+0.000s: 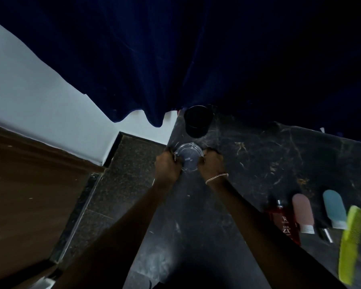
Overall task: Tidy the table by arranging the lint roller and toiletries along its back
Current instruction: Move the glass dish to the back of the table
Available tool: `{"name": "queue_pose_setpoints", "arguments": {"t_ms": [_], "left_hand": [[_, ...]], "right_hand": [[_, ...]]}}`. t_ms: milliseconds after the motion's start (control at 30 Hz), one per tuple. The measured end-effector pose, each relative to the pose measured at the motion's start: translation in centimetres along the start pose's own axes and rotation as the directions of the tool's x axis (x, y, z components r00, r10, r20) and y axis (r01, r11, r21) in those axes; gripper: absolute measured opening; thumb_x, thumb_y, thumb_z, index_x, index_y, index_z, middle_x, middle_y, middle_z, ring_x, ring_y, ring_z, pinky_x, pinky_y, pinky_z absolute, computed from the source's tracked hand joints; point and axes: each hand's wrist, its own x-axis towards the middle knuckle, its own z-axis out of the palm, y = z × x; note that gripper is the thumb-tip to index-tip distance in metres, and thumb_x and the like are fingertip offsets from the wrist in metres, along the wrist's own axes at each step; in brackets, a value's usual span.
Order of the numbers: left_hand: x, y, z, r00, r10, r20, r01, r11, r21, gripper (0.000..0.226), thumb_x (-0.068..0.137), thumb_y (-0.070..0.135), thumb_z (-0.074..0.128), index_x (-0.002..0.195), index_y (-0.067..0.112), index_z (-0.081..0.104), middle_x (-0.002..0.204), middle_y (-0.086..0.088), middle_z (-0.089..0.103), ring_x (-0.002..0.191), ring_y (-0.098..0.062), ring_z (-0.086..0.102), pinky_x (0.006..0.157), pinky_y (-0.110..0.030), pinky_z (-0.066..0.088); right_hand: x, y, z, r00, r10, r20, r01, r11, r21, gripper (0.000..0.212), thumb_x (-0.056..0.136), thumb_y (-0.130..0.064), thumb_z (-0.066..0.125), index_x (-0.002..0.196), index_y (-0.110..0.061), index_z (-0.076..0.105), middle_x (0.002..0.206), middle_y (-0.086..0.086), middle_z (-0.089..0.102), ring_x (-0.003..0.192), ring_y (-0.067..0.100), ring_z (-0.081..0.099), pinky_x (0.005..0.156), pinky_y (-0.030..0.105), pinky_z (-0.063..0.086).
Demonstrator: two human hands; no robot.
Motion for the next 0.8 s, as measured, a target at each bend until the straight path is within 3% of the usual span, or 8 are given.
{"name": "queue_pose_setpoints", "arguments": {"t_ms": [133,233,400,500,633,733,800], "left_hand": [[0.1,-0.3,0.1,1.000,-0.011,0.007,0.011,1.000,0.014,0.027,0.088,0.012,0.068,0.113,0.002,0.069,0.103,-0.020,0.076,0.094,-0.039,0.074,0.080,-0.040,0.058],[0.1,-0.4,0.4,1.000,-0.022,0.005,0.021,0.999,0.032,0.027,0.090,0.014,0.068,0.112,0.000,0.070,0.104,-0.022,0.076,0.097,-0.041,0.073,0.083,-0.042,0.056],[-0.8,-0.4,-0.2,1.000,-0.003,-0.027,0.005,0.998,0.058,0.030,0.098,0.029,0.064,0.112,0.003,0.070,0.103,-0.021,0.076,0.097,-0.040,0.072,0.083,-0.042,0.055],[-1.8,-0.4,-0.7,0.989,0.127,-0.073,-0.116,0.983,0.142,0.040,0.102,0.040,0.056,0.122,0.006,0.063,0.115,-0.018,0.069,0.100,-0.037,0.068,0.084,-0.040,0.052],[-4.0,-0.6,-1.1,0.914,0.392,-0.104,-0.346,0.887,0.305,0.046,0.104,0.052,0.044,0.130,0.016,0.055,0.126,-0.010,0.059,0.104,-0.026,0.062,0.079,-0.038,0.056],[-5.4,-0.4,-1.0,0.831,0.553,-0.063,-0.468,0.756,0.457,0.051,0.106,0.054,0.041,0.144,0.020,0.047,0.144,-0.007,0.052,0.132,-0.024,0.050,0.103,-0.040,0.052],[-6.7,0.2,-0.9,0.777,0.629,-0.020,-0.533,0.674,0.511,0.056,0.108,0.052,0.039,0.152,0.019,0.040,0.160,-0.008,0.039,0.155,-0.026,0.028,0.122,-0.042,0.031]], "right_hand": [[0.2,0.1,0.2,1.000,-0.010,0.006,0.010,1.000,-0.023,0.026,0.091,-0.012,0.051,0.111,-0.001,0.065,0.117,0.019,0.068,0.114,0.036,0.062,0.098,0.039,0.051],[0.2,0.3,0.2,0.999,-0.011,0.031,0.012,0.999,-0.030,0.028,0.091,-0.011,0.050,0.114,-0.003,0.064,0.120,0.018,0.067,0.117,0.036,0.060,0.101,0.041,0.048],[-0.5,0.7,-0.2,0.999,-0.050,0.003,0.050,0.999,-0.001,0.025,0.095,-0.022,0.056,0.114,-0.007,0.064,0.119,0.016,0.066,0.114,0.037,0.062,0.097,0.044,0.050],[-1.6,1.4,-0.5,0.991,-0.123,-0.041,0.124,0.992,0.001,0.037,0.095,-0.028,0.059,0.126,-0.009,0.059,0.129,0.015,0.062,0.117,0.038,0.060,0.097,0.045,0.050],[-3.9,3.0,-1.1,0.965,-0.246,-0.089,0.243,0.969,-0.044,0.051,0.095,-0.029,0.057,0.143,-0.011,0.049,0.153,0.011,0.042,0.136,0.032,0.048,0.106,0.044,0.046],[-6.0,4.3,-1.9,0.943,-0.287,-0.171,0.252,0.947,-0.198,0.057,0.095,-0.040,0.057,0.145,-0.015,0.049,0.159,0.009,0.036,0.142,0.031,0.041,0.109,0.047,0.041],[-7.5,5.2,-2.8,0.922,-0.322,-0.212,0.260,0.926,-0.274,0.062,0.095,-0.047,0.053,0.147,-0.016,0.044,0.161,0.008,0.032,0.146,0.031,0.036,0.108,0.050,0.039]]}}
